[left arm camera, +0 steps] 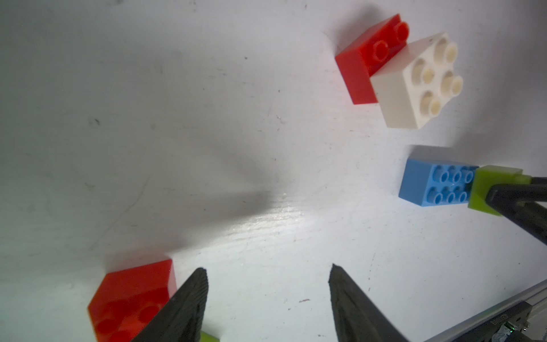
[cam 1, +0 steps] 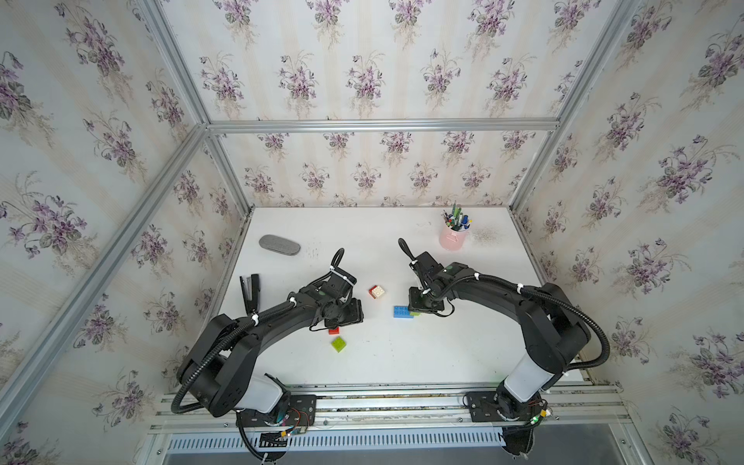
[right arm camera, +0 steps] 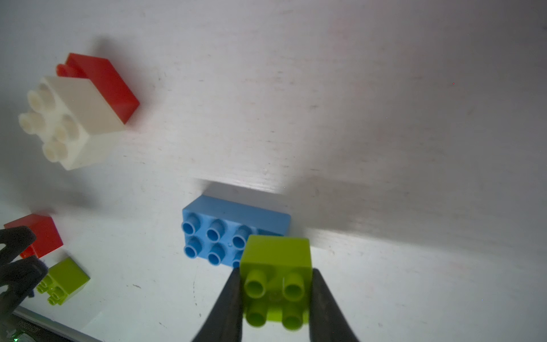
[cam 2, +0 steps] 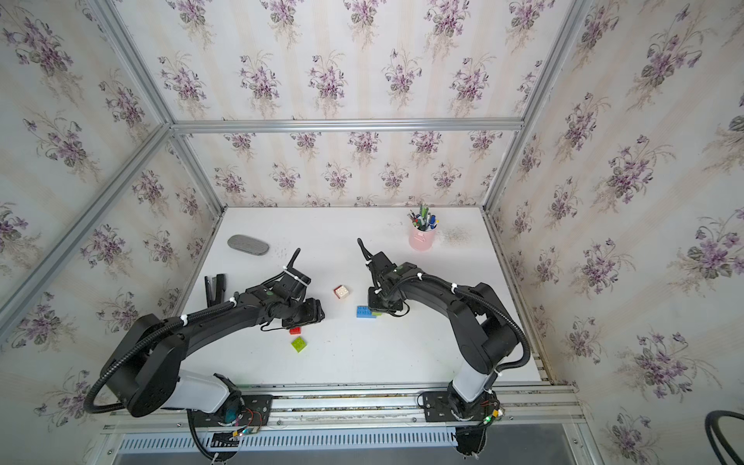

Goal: Assemble the letter y with lego
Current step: Assemble the lego brick with the lego brick.

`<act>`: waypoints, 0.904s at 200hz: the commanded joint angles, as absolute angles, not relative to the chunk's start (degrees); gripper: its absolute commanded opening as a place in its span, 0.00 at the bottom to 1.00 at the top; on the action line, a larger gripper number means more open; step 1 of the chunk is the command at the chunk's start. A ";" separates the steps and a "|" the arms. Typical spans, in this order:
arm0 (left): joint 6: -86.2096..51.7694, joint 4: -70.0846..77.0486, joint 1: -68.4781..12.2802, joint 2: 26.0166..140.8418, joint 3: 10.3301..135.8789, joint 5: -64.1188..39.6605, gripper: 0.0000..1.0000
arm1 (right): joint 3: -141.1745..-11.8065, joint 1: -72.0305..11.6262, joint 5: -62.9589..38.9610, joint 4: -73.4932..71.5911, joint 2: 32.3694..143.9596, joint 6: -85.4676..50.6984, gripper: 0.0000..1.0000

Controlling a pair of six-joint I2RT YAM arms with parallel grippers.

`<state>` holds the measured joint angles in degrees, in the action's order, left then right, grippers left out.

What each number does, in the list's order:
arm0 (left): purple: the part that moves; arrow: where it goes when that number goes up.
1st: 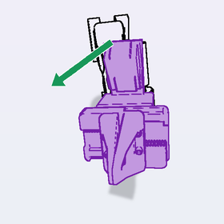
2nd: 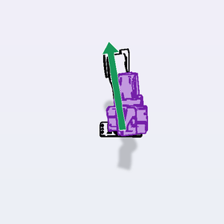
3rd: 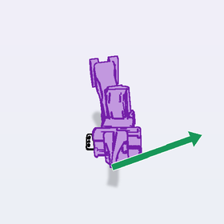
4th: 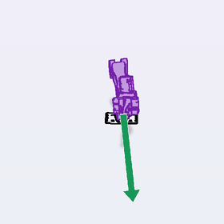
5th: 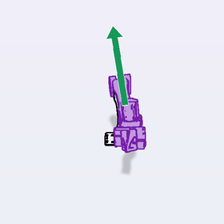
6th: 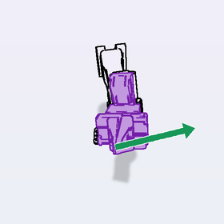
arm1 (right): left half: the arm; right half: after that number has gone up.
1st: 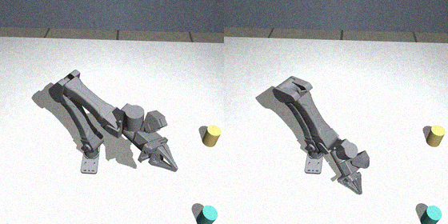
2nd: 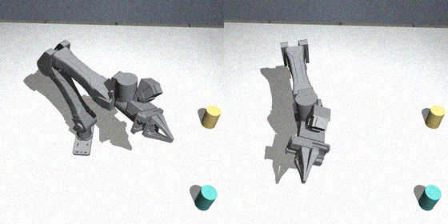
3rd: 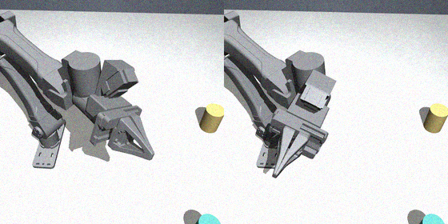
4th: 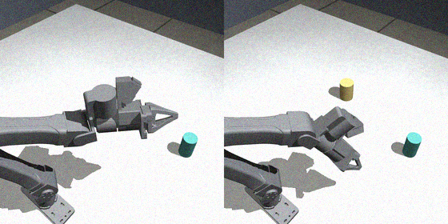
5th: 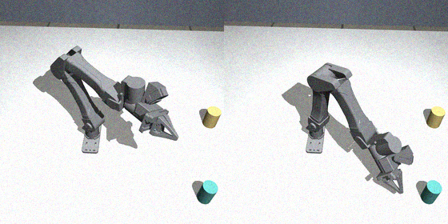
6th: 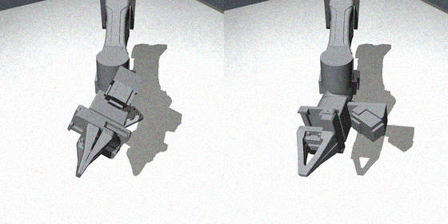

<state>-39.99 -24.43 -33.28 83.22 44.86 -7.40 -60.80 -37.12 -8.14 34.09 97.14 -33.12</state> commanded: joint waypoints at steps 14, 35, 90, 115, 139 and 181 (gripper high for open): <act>-40.09 -23.64 -33.22 83.28 44.76 -7.20 0.67 | -60.81 -37.42 -6.43 34.26 98.17 -34.94 0.18; -40.08 -23.55 -33.22 83.25 44.65 -7.07 0.67 | -61.48 -37.87 -5.30 34.88 98.98 -34.64 0.17; -40.51 -23.47 -33.18 82.93 44.03 -6.86 0.67 | -65.05 -41.98 2.72 40.28 103.95 -33.43 0.14; -40.56 -23.47 -33.18 82.37 43.67 -6.51 0.67 | -64.75 -42.34 3.01 40.66 105.14 -33.32 0.14; -40.68 -23.51 -33.11 82.26 43.59 -6.33 0.67 | -64.16 -42.54 2.87 40.21 105.56 -33.14 0.13; -41.05 -23.49 -33.09 81.82 43.25 -6.16 0.67 | -63.64 -42.89 2.20 39.44 105.92 -33.16 0.13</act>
<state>-40.56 -23.42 -33.19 82.46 43.42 -7.03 -65.58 -42.70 1.26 37.43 103.15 -32.99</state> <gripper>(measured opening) 0.672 0.307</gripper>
